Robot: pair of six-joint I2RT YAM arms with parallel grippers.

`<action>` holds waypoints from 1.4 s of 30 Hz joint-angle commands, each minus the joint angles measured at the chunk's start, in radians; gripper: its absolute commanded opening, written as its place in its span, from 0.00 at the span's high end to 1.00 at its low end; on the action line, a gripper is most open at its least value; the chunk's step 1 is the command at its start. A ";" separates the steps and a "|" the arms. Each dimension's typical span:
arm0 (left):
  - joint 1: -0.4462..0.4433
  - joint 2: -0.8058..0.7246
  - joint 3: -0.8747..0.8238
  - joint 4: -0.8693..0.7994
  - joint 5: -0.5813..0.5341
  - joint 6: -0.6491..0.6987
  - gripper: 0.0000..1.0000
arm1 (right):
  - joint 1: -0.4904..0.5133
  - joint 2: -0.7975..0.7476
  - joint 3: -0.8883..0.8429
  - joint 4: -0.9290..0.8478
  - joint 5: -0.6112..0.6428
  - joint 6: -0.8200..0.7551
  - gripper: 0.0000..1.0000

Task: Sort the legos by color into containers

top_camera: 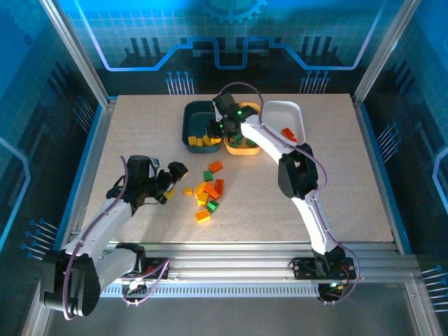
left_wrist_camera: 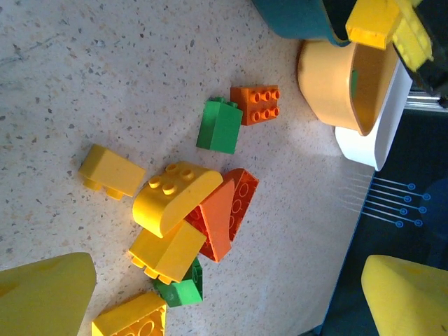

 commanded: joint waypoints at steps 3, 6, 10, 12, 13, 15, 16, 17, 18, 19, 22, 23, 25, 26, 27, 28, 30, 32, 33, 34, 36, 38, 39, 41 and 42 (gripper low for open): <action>0.015 0.029 0.019 0.000 0.049 0.012 0.01 | -0.015 0.092 0.176 -0.119 -0.051 -0.005 0.47; 0.015 0.035 0.019 0.005 0.055 0.007 0.01 | -0.014 0.092 0.197 -0.154 -0.044 -0.012 0.42; 0.015 0.026 0.016 0.005 0.054 0.003 0.01 | 0.000 -0.079 -0.008 -0.079 0.008 -0.008 0.42; 0.014 0.021 0.007 0.010 0.053 -0.003 0.01 | 0.017 -0.227 -0.193 -0.004 0.057 0.016 0.42; 0.014 0.018 0.000 0.016 0.052 -0.007 0.01 | 0.033 -0.301 -0.295 0.027 0.092 0.036 0.41; 0.011 0.014 -0.019 0.033 0.049 -0.019 0.01 | 0.068 -0.422 -0.476 0.079 0.152 0.088 0.39; 0.010 0.013 -0.032 0.047 0.049 -0.028 0.01 | 0.089 -0.473 -0.567 0.104 0.171 0.120 0.39; 0.005 0.013 -0.042 0.060 0.048 -0.034 0.01 | 0.108 -0.508 -0.634 0.122 0.182 0.145 0.38; 0.001 0.014 -0.055 0.075 0.049 -0.042 0.01 | 0.129 -0.532 -0.695 0.130 0.195 0.179 0.38; -0.007 0.017 -0.065 0.092 0.047 -0.053 0.01 | 0.145 -0.549 -0.744 0.134 0.198 0.209 0.37; -0.042 0.041 -0.080 0.131 0.041 -0.072 0.01 | 0.197 -0.562 -0.828 0.153 0.207 0.278 0.37; -0.052 0.048 -0.079 0.136 0.039 -0.074 0.01 | 0.213 -0.558 -0.838 0.154 0.211 0.290 0.36; -0.081 0.060 -0.076 0.141 0.033 -0.078 0.01 | 0.242 -0.543 -0.841 0.151 0.228 0.309 0.36; -0.092 0.060 -0.076 0.142 0.027 -0.080 0.01 | 0.252 -0.533 -0.838 0.151 0.233 0.316 0.36; -0.102 0.057 -0.076 0.142 0.022 -0.081 0.01 | 0.258 -0.520 -0.832 0.149 0.238 0.323 0.36; -0.107 0.055 -0.075 0.140 0.020 -0.081 0.01 | 0.262 -0.510 -0.829 0.148 0.241 0.327 0.37; -0.110 0.044 -0.075 0.130 0.020 -0.080 0.01 | 0.264 -0.482 -0.817 0.147 0.234 0.324 0.37; -0.110 0.028 -0.075 0.109 0.013 -0.072 0.01 | 0.267 -0.454 -0.804 0.141 0.223 0.321 0.38; -0.110 0.018 -0.075 0.096 0.008 -0.066 0.01 | 0.269 -0.442 -0.801 0.141 0.226 0.319 0.39; -0.110 0.012 -0.075 0.088 0.004 -0.063 0.01 | 0.271 -0.433 -0.800 0.140 0.230 0.322 0.39; -0.110 -0.001 -0.078 0.077 -0.002 -0.060 0.01 | 0.271 -0.418 -0.803 0.137 0.239 0.331 0.39; -0.110 -0.006 -0.080 0.079 -0.002 -0.062 0.01 | 0.270 -0.413 -0.813 0.150 0.239 0.333 0.40; -0.110 -0.004 -0.079 0.079 0.000 -0.063 0.01 | 0.270 -0.407 -0.811 0.149 0.240 0.333 0.40; -0.110 -0.002 -0.076 0.080 0.000 -0.065 0.01 | 0.271 -0.397 -0.806 0.145 0.248 0.332 0.41; -0.109 0.000 -0.073 0.080 0.000 -0.065 0.01 | 0.270 -0.393 -0.806 0.142 0.255 0.332 0.41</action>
